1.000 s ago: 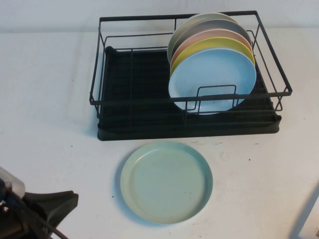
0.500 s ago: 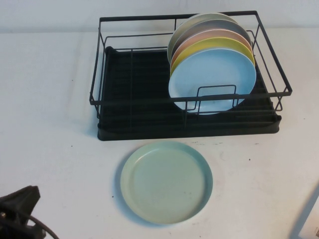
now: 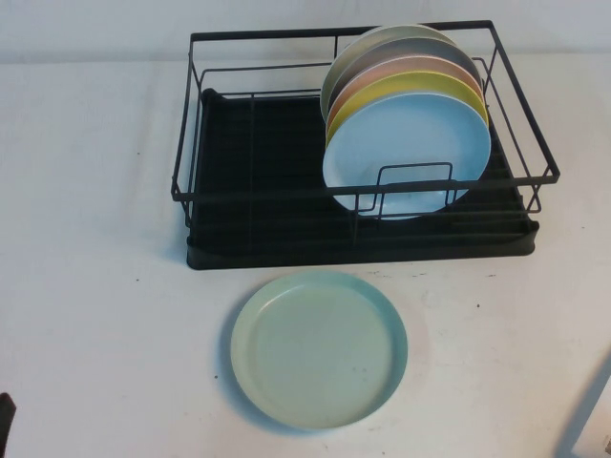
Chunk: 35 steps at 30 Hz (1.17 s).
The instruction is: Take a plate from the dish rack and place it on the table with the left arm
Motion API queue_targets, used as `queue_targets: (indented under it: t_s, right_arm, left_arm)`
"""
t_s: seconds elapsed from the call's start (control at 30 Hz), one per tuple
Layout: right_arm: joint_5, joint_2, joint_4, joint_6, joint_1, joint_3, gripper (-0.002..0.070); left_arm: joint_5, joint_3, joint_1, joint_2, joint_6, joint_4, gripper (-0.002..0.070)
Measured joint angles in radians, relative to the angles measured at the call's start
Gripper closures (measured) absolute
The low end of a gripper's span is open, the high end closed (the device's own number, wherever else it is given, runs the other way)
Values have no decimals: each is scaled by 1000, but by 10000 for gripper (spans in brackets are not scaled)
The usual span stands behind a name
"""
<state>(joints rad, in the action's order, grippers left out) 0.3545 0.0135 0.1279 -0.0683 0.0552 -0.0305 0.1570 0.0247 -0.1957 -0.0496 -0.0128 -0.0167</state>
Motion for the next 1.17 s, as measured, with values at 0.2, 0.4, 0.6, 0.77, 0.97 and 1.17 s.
queue_targets:
  t_s: [0.2,0.4,0.6,0.77,0.97,1.17]
  right_arm:
    - [0,0,2,0,0,0,694]
    - [0,0,3,0,0,0,694]
    - [0,0,5,0,0,0,694]
    - [0,0,5,0,0,0,694]
    - [0,0,7,0,0,0,694]
    - [0,0,7,0,0,0,694]
  left_arm:
    - [125,0,65,58,2,25,678]
    - [187,0,107,58,-12,25,678]
    - [187,0,109,58,-26,9,678]
    - [187,0,109,58,-26,0,678]
    - [187,0,109,58,-26,0,678]
    - [187,0,109,58,-29,0,678]
